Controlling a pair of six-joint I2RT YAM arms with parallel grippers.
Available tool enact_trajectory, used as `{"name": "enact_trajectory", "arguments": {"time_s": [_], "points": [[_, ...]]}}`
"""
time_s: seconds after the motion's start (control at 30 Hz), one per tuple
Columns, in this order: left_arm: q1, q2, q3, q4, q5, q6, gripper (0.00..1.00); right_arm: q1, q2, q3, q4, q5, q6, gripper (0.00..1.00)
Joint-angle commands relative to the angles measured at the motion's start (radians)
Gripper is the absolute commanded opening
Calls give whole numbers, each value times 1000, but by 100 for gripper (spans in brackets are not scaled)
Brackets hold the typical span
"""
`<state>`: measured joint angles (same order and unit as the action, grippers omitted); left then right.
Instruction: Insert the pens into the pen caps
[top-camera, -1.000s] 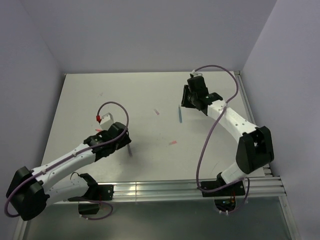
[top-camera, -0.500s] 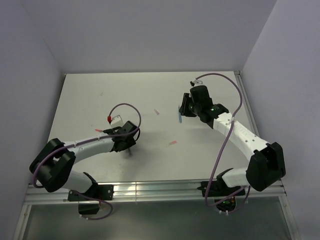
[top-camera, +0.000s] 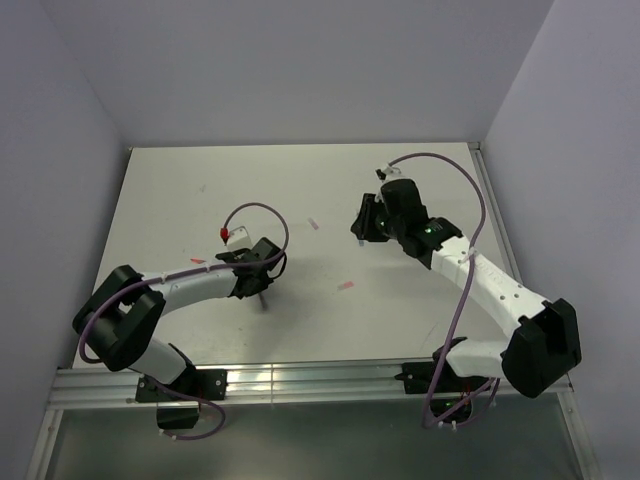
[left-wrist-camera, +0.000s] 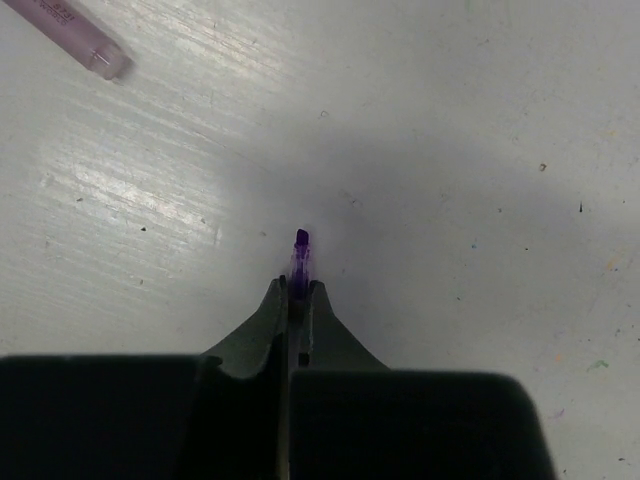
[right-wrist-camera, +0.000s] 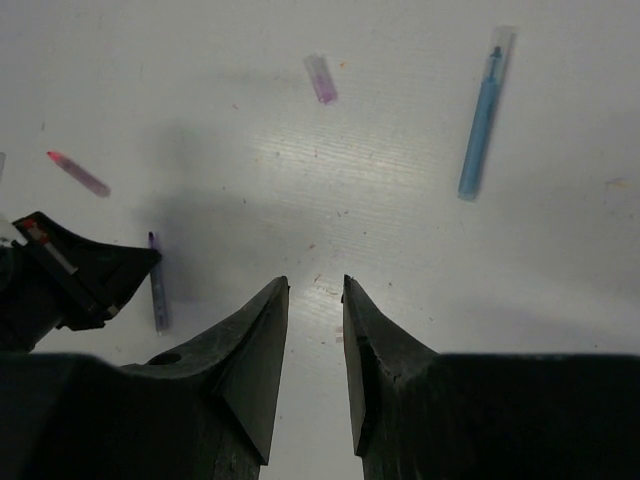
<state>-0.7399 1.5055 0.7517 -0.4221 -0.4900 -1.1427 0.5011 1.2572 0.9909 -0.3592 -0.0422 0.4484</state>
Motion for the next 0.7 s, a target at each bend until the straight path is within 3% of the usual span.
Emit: {"name": "enact_trajectory", "arguments": {"time_s": [0.0, 0.13, 0.37, 0.67], "points": [[2, 7, 15, 11, 16, -3, 0, 23, -56, -26, 46, -60, 10, 36], [2, -95, 38, 11, 39, 6, 0, 40, -110, -92, 116, -215, 26, 37], [1, -312, 104, 98, 142, 61, 0, 60, -199, -182, 273, -473, 61, 49], [0, -452, 84, 312, 303, 69, 0, 203, -174, -179, 417, -501, 139, 54]]}}
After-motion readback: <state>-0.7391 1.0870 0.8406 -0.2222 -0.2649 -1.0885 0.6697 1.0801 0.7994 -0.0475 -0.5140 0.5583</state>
